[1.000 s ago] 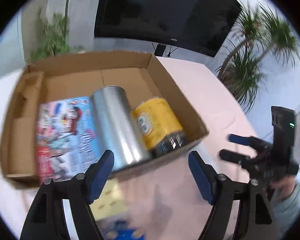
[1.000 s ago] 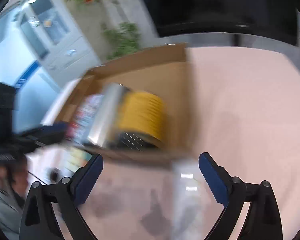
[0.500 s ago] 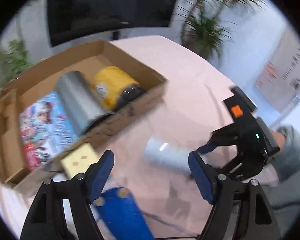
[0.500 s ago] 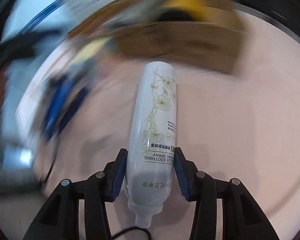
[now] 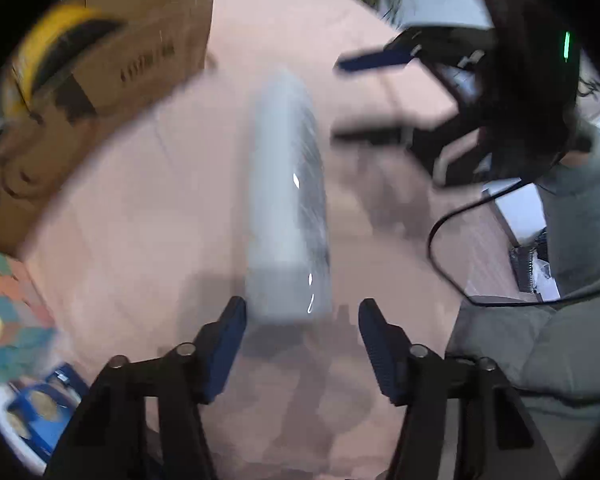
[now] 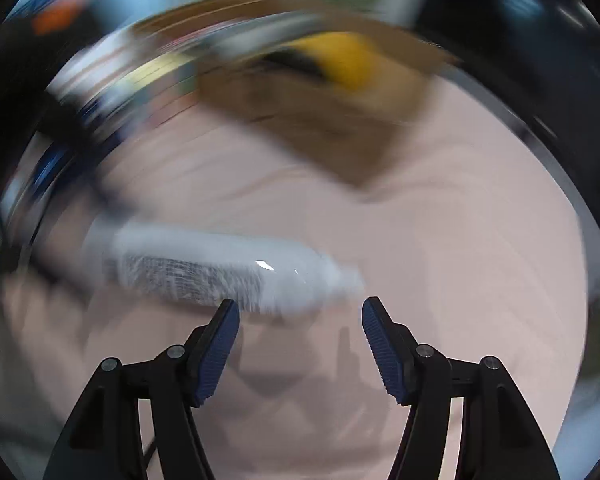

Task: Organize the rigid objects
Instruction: 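Grasp the white spray bottle with the right tool and lift it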

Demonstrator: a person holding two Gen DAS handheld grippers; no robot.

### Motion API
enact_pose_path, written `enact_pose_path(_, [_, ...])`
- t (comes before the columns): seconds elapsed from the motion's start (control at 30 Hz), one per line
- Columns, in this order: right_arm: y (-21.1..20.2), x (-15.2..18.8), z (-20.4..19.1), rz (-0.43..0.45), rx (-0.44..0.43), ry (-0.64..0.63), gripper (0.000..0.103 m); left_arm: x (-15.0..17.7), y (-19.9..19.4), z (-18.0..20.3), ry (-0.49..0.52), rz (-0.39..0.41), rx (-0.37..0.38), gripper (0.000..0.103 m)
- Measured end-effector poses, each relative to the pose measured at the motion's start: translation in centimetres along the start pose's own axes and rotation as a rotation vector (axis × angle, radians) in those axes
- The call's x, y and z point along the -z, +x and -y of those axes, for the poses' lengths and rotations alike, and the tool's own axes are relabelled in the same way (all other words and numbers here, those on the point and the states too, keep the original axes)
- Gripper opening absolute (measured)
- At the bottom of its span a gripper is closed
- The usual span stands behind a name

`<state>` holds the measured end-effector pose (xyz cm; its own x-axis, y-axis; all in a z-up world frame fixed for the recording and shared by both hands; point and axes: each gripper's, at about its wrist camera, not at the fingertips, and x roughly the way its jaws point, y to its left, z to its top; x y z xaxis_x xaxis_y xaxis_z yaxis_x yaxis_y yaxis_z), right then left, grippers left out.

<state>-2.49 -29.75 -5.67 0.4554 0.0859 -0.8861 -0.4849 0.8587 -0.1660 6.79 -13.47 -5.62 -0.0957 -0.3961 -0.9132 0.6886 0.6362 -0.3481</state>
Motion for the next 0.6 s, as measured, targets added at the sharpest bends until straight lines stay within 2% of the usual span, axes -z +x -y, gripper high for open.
enact_pose_path(0.07, [-0.8, 0.4, 2.4, -0.011, -0.048, 0.237, 0.064, -0.1, 0.4, 0.2, -0.031, 0.008, 0.015, 0.039])
enact_pose_path(0.13, [-1.2, 1.5, 4.4, 0.023, -0.220, 0.472, 0.065, -0.3, 0.7, -0.1, -0.103, 0.016, 0.052, 0.036])
enact_pose_path(0.17, [-0.9, 1.9, 5.0, 0.033, -0.327, 0.568, 0.065, -0.5, 0.7, -0.4, -0.129, 0.022, 0.063, 0.036])
enact_pose_path(0.2, [-0.5, 2.1, 5.2, 0.034, -0.384, 0.623, 0.065, -0.6, 0.7, -0.6, -0.156, 0.030, 0.072, 0.036])
enact_pose_path(0.3, [1.4, 1.2, 5.1, 0.012, -0.402, 0.719, 0.065, -0.6, 0.2, -1.5, -0.244, 0.051, 0.124, 0.039])
enact_pose_path(0.4, [2.8, 0.1, 6.9, 0.014, -0.392, 0.792, 0.065, 0.5, -0.9, -1.3, -0.270, 0.108, 0.158, 0.052])
enact_pose_path(0.47, [3.7, -1.1, 7.1, 0.008, -0.387, 0.786, 0.060, 0.8, -1.9, -1.4, -0.294, 0.148, 0.174, 0.071])
enact_pose_path(0.5, [4.7, -1.6, 7.1, 0.004, -0.390, 0.773, 0.056, 0.8, -2.1, -1.5, -0.311, 0.165, 0.178, 0.075])
enact_pose_path(0.53, [4.8, -2.1, 6.7, 0.000, -0.401, 0.753, 0.051, 0.8, -2.0, -1.4, -0.322, 0.171, 0.180, 0.076])
enact_pose_path(0.6, [5.1, -3.2, 5.6, 0.000, -0.383, 0.733, 0.050, 0.4, -1.2, -1.6, -0.345, 0.141, 0.150, 0.075])
